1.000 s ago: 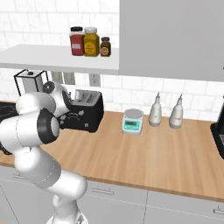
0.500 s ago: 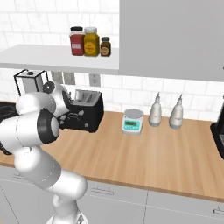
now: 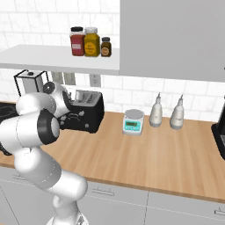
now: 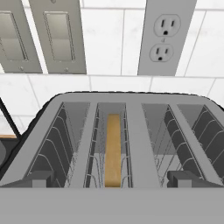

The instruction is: Start the toaster. Once the lever pops up, take the bread to the plate on the dining counter.

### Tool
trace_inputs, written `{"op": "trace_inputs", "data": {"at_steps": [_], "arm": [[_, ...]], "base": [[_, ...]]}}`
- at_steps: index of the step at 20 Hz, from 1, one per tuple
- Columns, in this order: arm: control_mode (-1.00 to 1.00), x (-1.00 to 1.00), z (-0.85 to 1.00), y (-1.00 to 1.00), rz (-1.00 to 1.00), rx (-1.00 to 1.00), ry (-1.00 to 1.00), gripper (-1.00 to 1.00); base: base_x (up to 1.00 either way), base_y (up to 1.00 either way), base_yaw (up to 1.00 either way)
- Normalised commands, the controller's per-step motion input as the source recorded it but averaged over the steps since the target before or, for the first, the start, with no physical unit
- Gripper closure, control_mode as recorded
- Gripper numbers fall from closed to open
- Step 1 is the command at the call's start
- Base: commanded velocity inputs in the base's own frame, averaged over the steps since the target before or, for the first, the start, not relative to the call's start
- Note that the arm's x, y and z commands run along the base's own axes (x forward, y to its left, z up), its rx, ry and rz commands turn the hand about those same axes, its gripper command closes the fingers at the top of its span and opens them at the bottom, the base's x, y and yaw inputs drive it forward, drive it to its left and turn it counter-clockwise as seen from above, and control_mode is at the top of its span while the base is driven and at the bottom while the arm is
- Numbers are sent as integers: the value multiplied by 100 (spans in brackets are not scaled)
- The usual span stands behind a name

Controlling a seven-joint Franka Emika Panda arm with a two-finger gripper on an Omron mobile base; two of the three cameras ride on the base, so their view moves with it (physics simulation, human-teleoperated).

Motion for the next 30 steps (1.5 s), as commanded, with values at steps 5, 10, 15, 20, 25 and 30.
{"op": "trace_inputs", "data": {"at_steps": [5,10,15,20,25,30], "arm": [[-100,0,0,0,0,0,0,-100],[-100,0,0,0,0,0,0,-100],[-100,0,0,0,0,0,0,-100],[-100,0,0,0,0,0,0,-100],[-100,0,0,0,0,0,0,-100],[-100,0,0,0,0,0,0,-100]], "base": [[0,0,0],[0,0,0],[0,0,0],[0,0,0],[0,0,0],[0,0,0]]}}
